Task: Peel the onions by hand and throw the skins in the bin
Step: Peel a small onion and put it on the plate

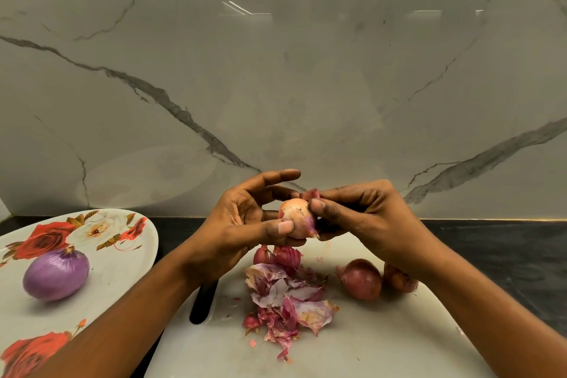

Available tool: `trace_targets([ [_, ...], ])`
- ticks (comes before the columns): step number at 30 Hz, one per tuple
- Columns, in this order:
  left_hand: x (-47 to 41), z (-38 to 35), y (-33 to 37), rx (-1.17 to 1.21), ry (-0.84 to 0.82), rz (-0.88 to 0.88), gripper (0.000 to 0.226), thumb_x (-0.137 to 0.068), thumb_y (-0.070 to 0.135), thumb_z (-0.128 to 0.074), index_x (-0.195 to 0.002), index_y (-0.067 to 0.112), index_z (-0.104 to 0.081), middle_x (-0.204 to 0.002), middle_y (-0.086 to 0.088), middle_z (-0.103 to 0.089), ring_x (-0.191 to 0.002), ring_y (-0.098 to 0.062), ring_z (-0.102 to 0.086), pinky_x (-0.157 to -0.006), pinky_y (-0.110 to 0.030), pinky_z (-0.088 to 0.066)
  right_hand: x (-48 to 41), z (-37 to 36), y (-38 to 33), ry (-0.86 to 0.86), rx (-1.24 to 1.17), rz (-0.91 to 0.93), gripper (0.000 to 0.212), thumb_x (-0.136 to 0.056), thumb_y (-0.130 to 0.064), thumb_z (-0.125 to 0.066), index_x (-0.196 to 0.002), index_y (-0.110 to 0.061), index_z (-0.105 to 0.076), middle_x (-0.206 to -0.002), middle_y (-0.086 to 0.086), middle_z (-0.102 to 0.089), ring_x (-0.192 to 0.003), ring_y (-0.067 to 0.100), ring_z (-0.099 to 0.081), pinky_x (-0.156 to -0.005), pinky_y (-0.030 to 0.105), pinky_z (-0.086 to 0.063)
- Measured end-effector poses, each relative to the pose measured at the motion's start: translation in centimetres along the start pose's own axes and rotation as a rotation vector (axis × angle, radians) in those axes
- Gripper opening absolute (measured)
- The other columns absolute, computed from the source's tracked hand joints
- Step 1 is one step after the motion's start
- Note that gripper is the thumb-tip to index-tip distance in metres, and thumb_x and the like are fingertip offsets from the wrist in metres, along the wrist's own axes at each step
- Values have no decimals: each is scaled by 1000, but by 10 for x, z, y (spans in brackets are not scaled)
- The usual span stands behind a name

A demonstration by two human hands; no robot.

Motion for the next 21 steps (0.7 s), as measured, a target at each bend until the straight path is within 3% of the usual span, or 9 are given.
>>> trace_targets([
  [4,0,-2,1,17,-10,13,66,-81,8,-77,-144,15,-59,-140,-19,-61,-121,-49,-66,-91,-48,-62,-1,2,-2,66,20,53,21,-87,-21,-71,-106,-21,-79,-93,4,-82,-78,24,-80,-68,28,-65],
  [11,1,-2,5,-19,96,33,40,-78,21,-79,-117,15,-76,-126,-11,-70,-111,-41,-72,-84,-39,-63,0,2,-4,105,65,73,20,-83,-22,-74,-102,-19,-79,-91,3,-82,-82,22,-80,-71,26,-64],
  [16,2,-8,10,-55,101,49,50,-69,44,-94,-112,22,-78,-119,0,-74,-110,-32,-74,-81,-34,-63,0,4,-2,120,106,44,21,-86,-4,-80,-102,-18,-81,-93,1,-82,-82,22,-80,-76,27,-65],
  [19,2,-8,10,-52,104,65,44,-72,34,-94,-111,22,-79,-120,0,-74,-111,-32,-73,-80,-33,-64,1,3,-2,111,199,56,27,-88,1,-79,-102,-22,-81,-92,-3,-82,-85,17,-80,-78,28,-64],
  [21,1,-5,8,-10,120,62,36,-78,20,-83,-114,19,-78,-121,-6,-73,-111,-36,-73,-82,-35,-64,2,4,-3,136,214,55,28,-87,2,-79,-99,-23,-82,-90,-6,-82,-85,14,-79,-78,25,-64],
])
Point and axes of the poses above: each hand's wrist, its own x-axis away from the middle knuckle, its own z-axis out of the back of the hand, y = z × x, the point moved 3 cm from there along -x, towards the middle knuckle
